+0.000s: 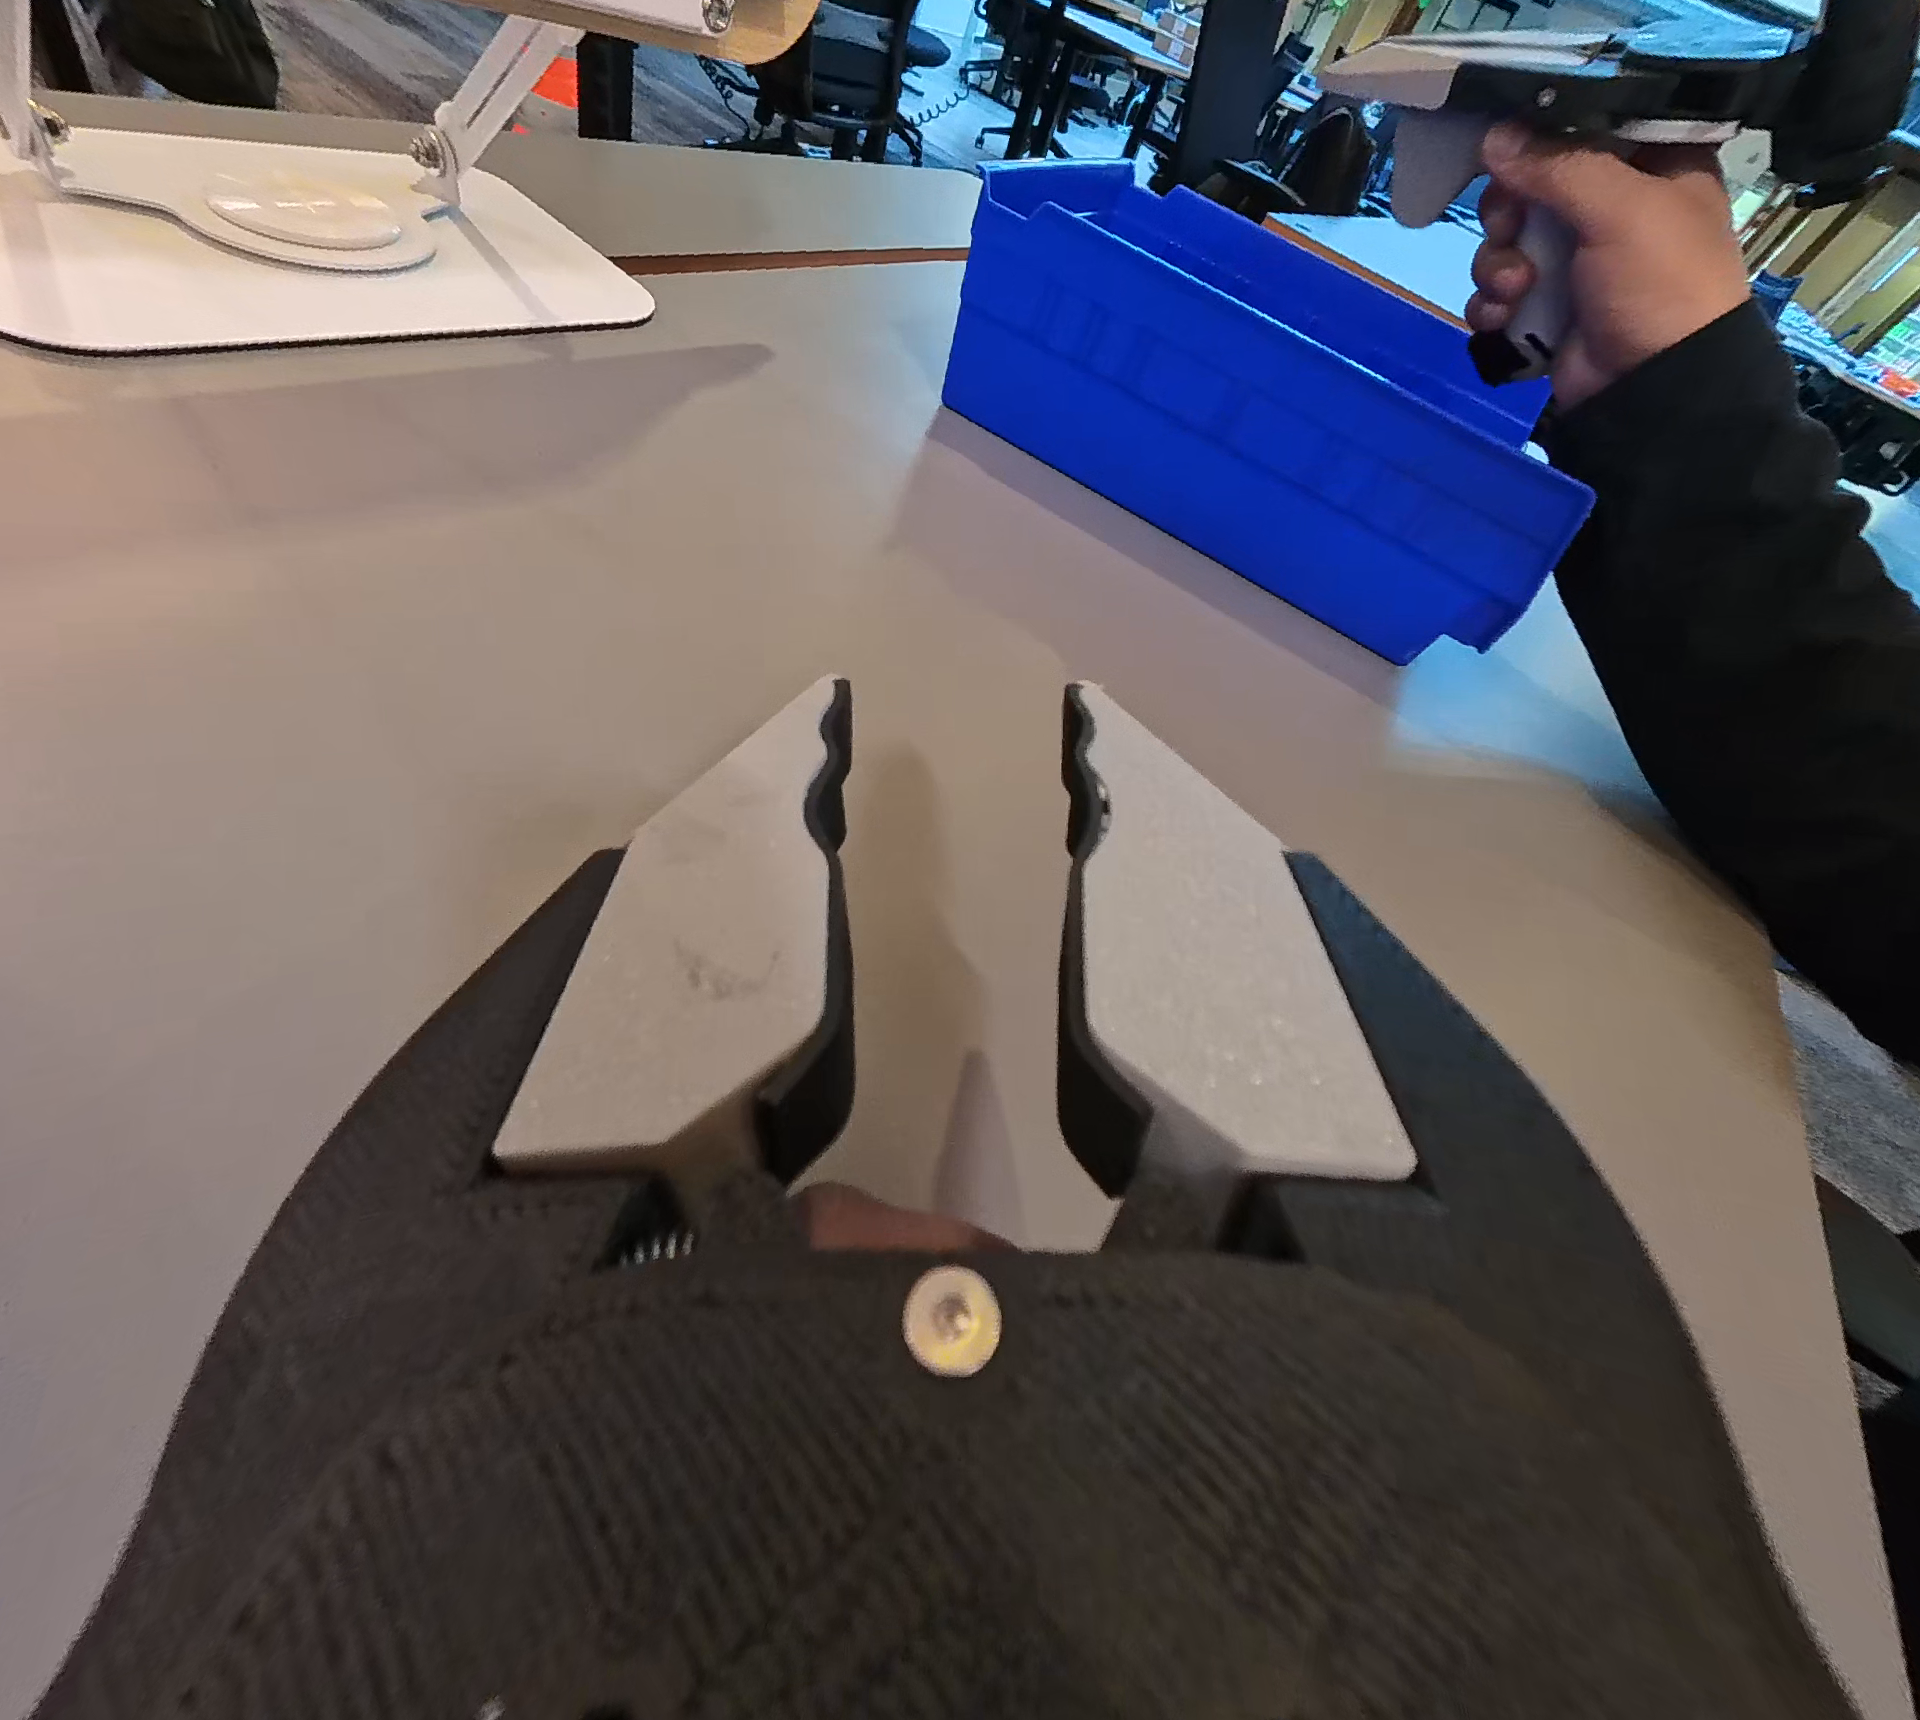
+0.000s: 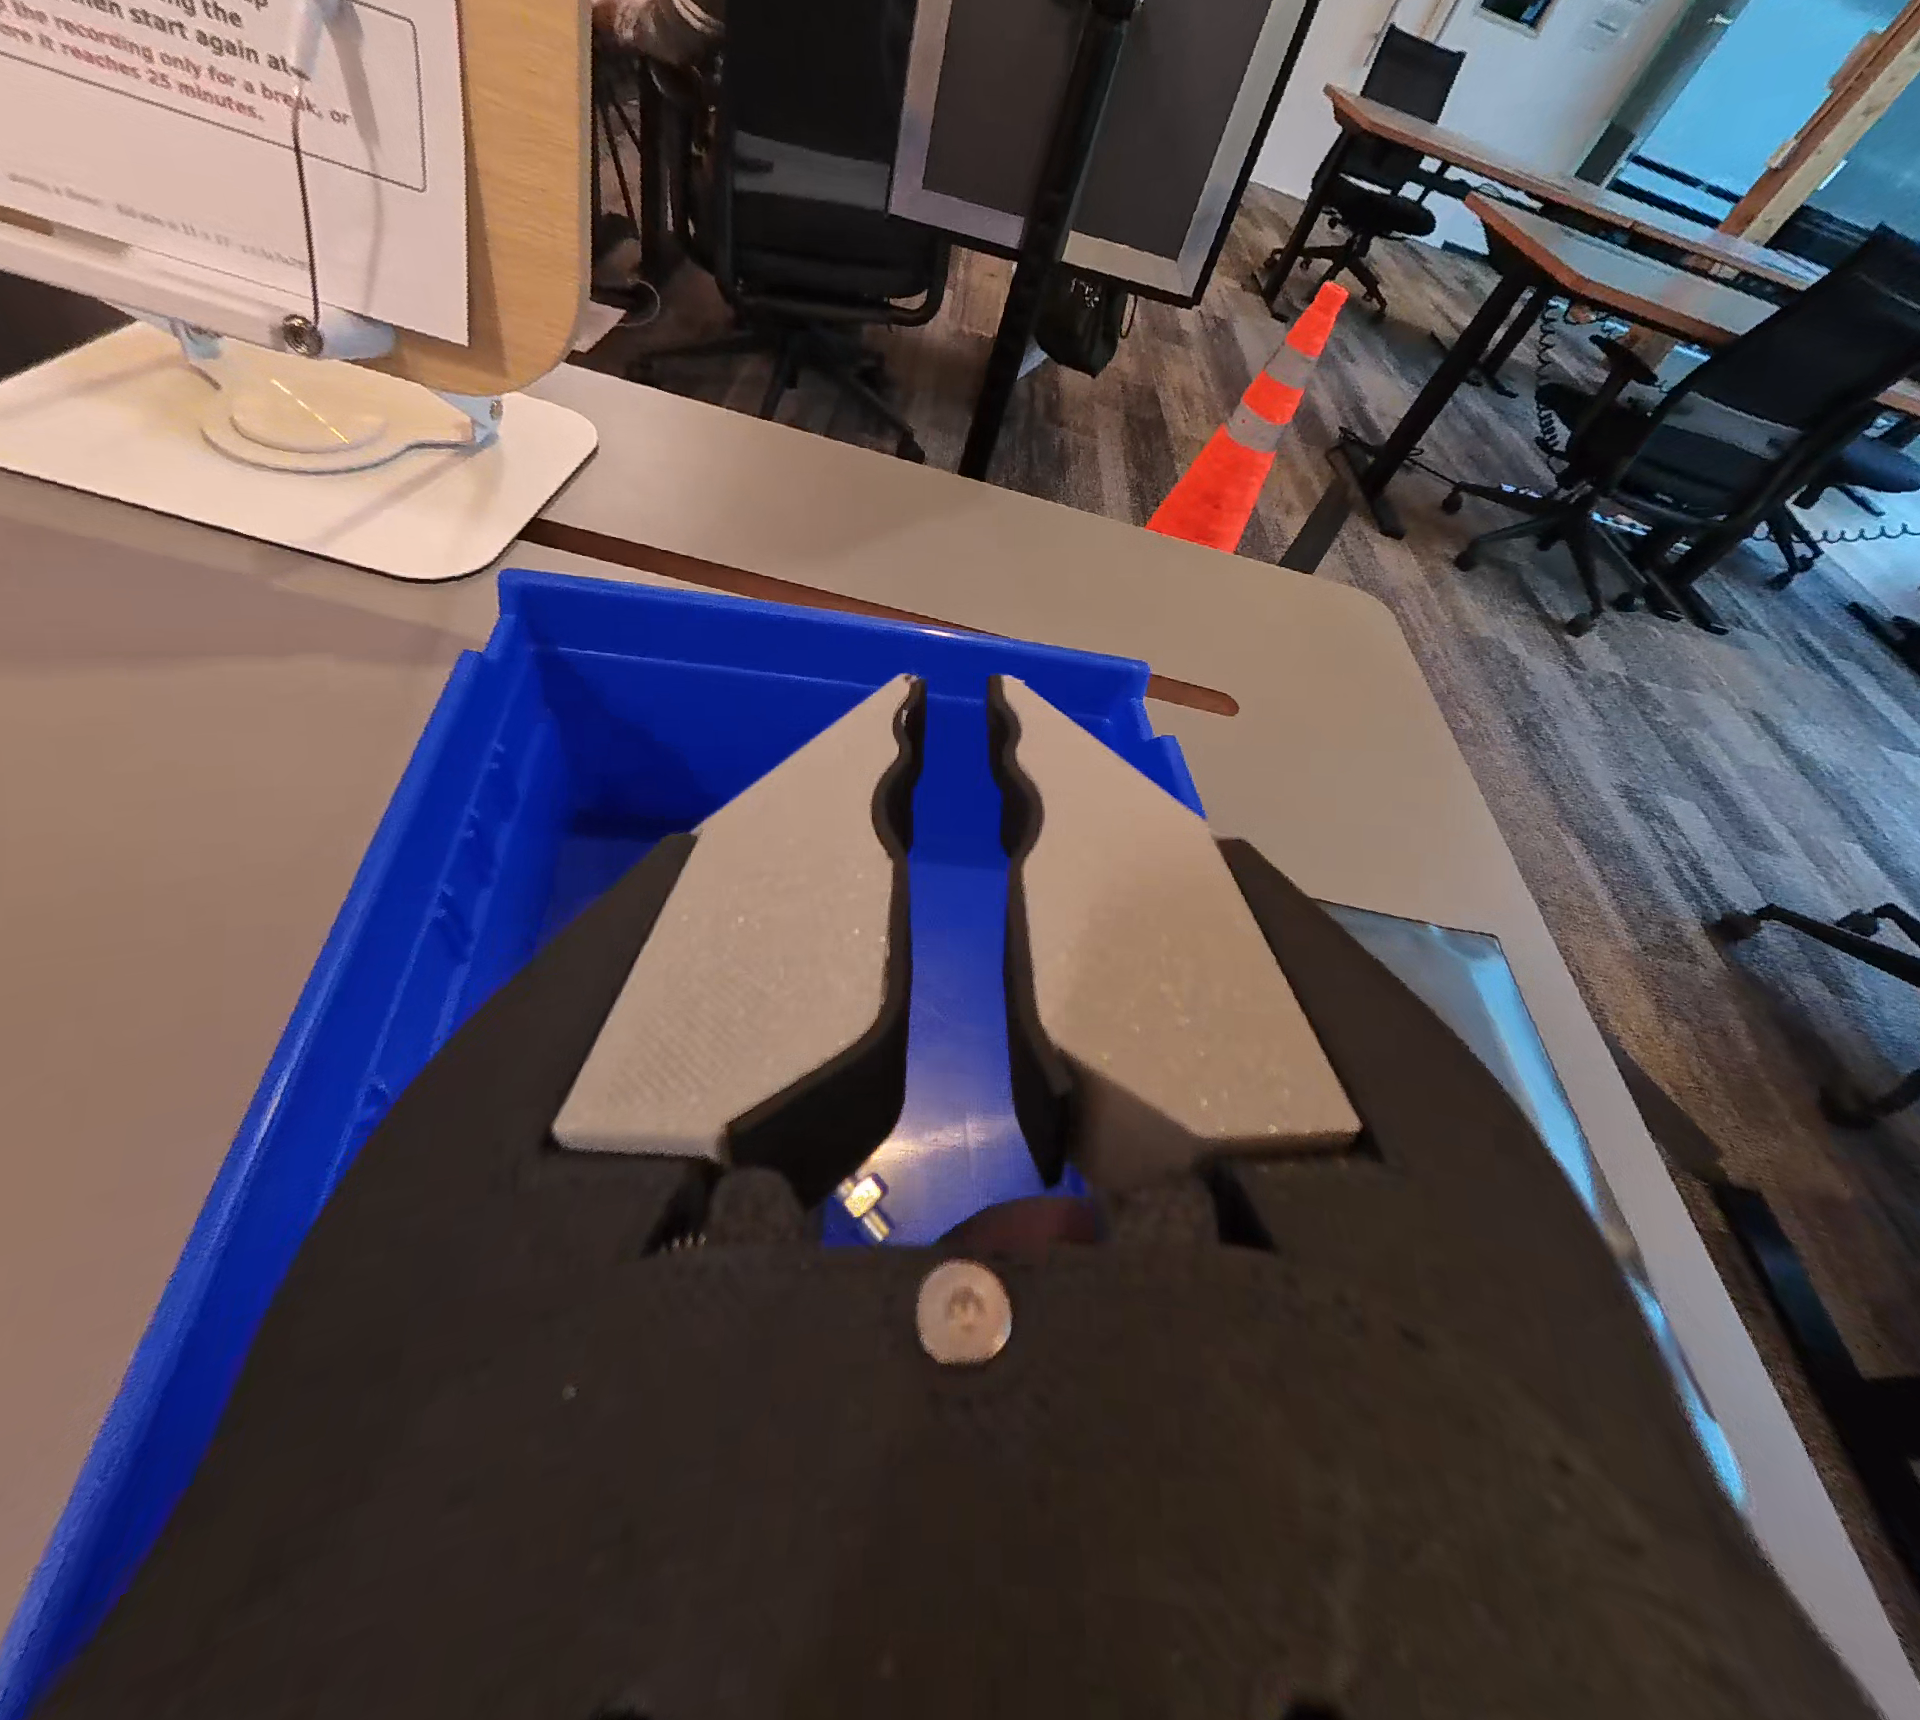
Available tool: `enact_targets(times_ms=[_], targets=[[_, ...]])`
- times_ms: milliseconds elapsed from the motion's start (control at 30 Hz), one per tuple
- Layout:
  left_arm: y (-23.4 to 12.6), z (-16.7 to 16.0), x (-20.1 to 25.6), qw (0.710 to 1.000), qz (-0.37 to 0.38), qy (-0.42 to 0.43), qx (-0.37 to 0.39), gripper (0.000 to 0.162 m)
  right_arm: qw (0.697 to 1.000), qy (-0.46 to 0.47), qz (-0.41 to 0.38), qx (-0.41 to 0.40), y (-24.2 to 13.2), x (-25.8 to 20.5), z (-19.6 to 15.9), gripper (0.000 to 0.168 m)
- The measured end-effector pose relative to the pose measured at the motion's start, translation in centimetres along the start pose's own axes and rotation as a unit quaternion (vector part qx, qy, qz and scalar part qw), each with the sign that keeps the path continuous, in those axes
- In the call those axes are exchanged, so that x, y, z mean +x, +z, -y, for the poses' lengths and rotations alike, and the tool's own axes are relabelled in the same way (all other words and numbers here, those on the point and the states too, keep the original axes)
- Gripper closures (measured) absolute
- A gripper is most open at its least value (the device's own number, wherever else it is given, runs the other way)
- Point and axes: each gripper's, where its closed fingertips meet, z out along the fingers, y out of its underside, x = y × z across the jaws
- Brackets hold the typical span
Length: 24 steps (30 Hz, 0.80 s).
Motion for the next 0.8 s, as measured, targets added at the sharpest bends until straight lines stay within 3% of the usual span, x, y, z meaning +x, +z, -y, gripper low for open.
enact_targets(times_ms=[233,400,500,700,800], targets=[[0.1,-0.5,-0.2,0.999,0.019,0.035,-0.02,0.119,1.0,0.011,0.006,-0.003,-0.2,0.7,-0.4,0.149],[-1.3,-0.6,-0.8,0.995,0.088,0.037,-0.016,0.114,0.989,0.07,0.127,0.002,-2.1,-3.4,-1.2,0.142],[-5.0,-0.4,-0.7,0.991,0.126,0.001,-0.04,0.117,0.971,0.081,0.225,0.012,-5.6,-6.8,-0.5,0.138],[-15.5,4.5,-2.8,0.965,0.247,0.072,-0.055,0.121,0.959,0.026,0.281,0.009,-12.1,-8.4,2.1,0.132],[-19.0,2.8,-4.8,0.943,0.296,0.092,-0.123,0.124,0.958,-0.025,0.283,-0.031,-14.1,-9.2,0.3,0.127]])
